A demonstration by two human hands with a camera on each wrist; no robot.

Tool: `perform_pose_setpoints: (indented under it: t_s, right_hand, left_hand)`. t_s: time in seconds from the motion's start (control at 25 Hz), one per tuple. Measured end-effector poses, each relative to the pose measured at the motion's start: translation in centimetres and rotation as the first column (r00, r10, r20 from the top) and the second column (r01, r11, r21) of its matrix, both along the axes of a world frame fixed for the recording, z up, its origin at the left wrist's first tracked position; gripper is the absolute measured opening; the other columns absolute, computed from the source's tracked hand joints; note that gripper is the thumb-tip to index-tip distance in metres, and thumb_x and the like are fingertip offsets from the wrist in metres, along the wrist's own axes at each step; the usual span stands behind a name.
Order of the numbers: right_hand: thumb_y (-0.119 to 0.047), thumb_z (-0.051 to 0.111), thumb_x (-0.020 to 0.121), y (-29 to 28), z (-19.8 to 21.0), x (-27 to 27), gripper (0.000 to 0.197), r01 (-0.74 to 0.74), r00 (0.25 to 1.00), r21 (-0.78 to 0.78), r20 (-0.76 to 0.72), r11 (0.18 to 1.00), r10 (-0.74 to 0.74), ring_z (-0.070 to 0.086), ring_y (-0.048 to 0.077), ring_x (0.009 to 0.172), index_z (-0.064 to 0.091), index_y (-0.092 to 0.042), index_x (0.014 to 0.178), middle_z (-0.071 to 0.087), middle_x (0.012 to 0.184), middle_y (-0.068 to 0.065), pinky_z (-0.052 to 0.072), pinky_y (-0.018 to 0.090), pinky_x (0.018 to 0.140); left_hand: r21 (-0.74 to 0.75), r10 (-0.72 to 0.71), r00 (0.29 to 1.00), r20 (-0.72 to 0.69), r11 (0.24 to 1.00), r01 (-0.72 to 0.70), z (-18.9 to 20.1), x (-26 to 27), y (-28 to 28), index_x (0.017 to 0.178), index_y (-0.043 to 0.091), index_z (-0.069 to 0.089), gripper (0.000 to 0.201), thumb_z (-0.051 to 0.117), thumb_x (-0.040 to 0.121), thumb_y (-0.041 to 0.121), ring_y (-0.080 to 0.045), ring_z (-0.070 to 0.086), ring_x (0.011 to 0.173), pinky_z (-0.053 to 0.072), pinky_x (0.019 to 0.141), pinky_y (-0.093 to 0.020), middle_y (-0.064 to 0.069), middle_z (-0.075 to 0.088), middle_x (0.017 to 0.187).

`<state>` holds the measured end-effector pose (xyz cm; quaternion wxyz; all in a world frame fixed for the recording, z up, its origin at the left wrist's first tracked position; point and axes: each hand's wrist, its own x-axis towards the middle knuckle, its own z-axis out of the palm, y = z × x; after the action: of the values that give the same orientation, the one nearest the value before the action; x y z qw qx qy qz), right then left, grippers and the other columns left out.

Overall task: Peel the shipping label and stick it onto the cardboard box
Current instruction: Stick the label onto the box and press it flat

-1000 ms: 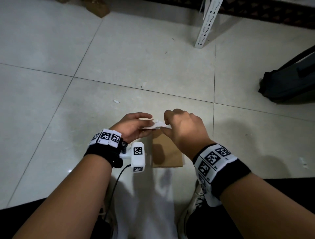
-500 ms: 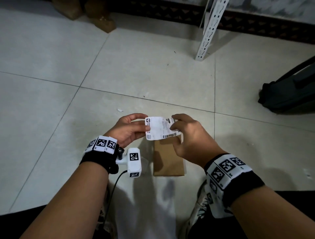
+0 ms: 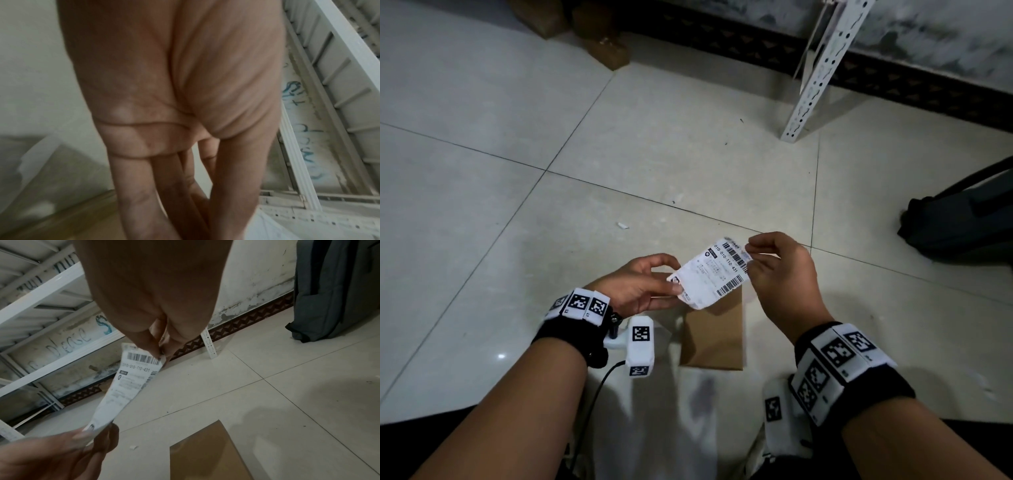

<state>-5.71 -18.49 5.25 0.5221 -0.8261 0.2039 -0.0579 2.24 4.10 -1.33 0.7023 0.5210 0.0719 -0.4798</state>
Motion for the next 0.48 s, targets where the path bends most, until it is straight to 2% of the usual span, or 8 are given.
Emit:
perform_pose_setpoints:
  t_s: [0.04,0.12,0.2,0.28,0.32,0.4,0.48]
  right_hand:
    - [-0.001,0.062,0.087,-0.1,-0.1,0.1,0.020,0.003,1.000,-0.024,-0.020,1.000,-0.003,0.073,0.007,0.083,0.069,-0.019,0.091,0.075,0.089,-0.003,0.053,0.014,0.067]
    - [-0.005,0.066,0.088,-0.1,-0.4,0.2,0.018,-0.018,0.999,-0.029,-0.052,0.999,0.016,0.071,0.008,0.079,0.070,-0.021,0.081,0.074,0.082,-0.004,0.049,0.013,0.065]
    - [-0.006,0.066,0.090,0.1,-0.5,0.4,0.017,-0.060,0.996,-0.004,-0.061,0.998,0.059,0.071,0.012,0.082,0.070,-0.020,0.081,0.074,0.083,-0.002,0.055,0.021,0.068]
    - [-0.005,0.062,0.092,0.5,-0.4,0.4,0.018,-0.079,0.994,0.051,-0.070,0.996,0.082,0.072,0.018,0.079,0.067,-0.021,0.085,0.072,0.084,0.003,0.059,0.031,0.066]
    - [-0.006,0.060,0.094,0.5,-0.4,0.4,0.017,-0.081,0.994,0.061,-0.068,0.995,0.085,0.073,0.020,0.077,0.064,-0.022,0.087,0.071,0.084,0.004,0.058,0.031,0.062]
    - [-0.006,0.054,0.095,0.6,-0.4,0.4,0.018,-0.078,0.995,0.032,-0.060,0.996,0.080,0.071,0.021,0.074,0.055,-0.024,0.093,0.069,0.085,0.004,0.050,0.028,0.054]
    - [-0.001,0.049,0.094,0.3,-0.5,0.3,0.022,-0.091,0.995,0.009,-0.040,0.996,0.092,0.070,0.021,0.070,0.054,-0.022,0.091,0.067,0.082,0.006,0.046,0.027,0.051]
  left_hand:
    - [0.014,-0.062,0.998,0.004,0.998,0.062,0.1,-0.2,-0.1,0.102,0.011,0.061,0.037,0.066,0.080,-0.018,-0.031,0.073,0.093,0.063,0.076,-0.035,-0.020,0.072,0.108]
    - [0.066,-0.173,0.985,0.000,0.983,0.173,0.2,-0.6,-0.9,0.114,0.005,0.060,0.045,0.063,0.079,-0.024,-0.031,0.073,0.096,0.063,0.075,-0.035,-0.018,0.072,0.110]
    - [0.095,-0.267,0.963,-0.024,0.959,0.268,0.3,-1.0,-1.9,0.127,0.003,0.057,0.055,0.065,0.079,-0.022,-0.029,0.071,0.102,0.062,0.075,-0.034,-0.017,0.071,0.114]
    - [0.097,-0.358,0.933,-0.026,0.928,0.359,0.4,-1.3,-2.6,0.129,0.006,0.061,0.053,0.067,0.081,-0.017,-0.025,0.071,0.101,0.061,0.075,-0.030,-0.013,0.072,0.116]
    - [0.108,-0.388,0.922,-0.014,0.916,0.387,0.4,-1.5,-2.8,0.127,0.007,0.063,0.051,0.067,0.081,-0.016,-0.025,0.071,0.104,0.059,0.080,-0.031,-0.012,0.073,0.117]
    - [0.148,-0.414,0.910,0.012,0.901,0.408,0.1,-1.7,-3.1,0.128,0.002,0.062,0.053,0.069,0.079,-0.016,-0.034,0.065,0.118,0.050,0.095,-0.042,-0.017,0.070,0.124]
    - [0.143,-0.436,0.899,0.038,0.893,0.427,-0.2,-2.0,-3.3,0.128,0.000,0.062,0.059,0.078,0.072,-0.009,-0.042,0.058,0.121,0.039,0.101,-0.053,-0.028,0.063,0.129]
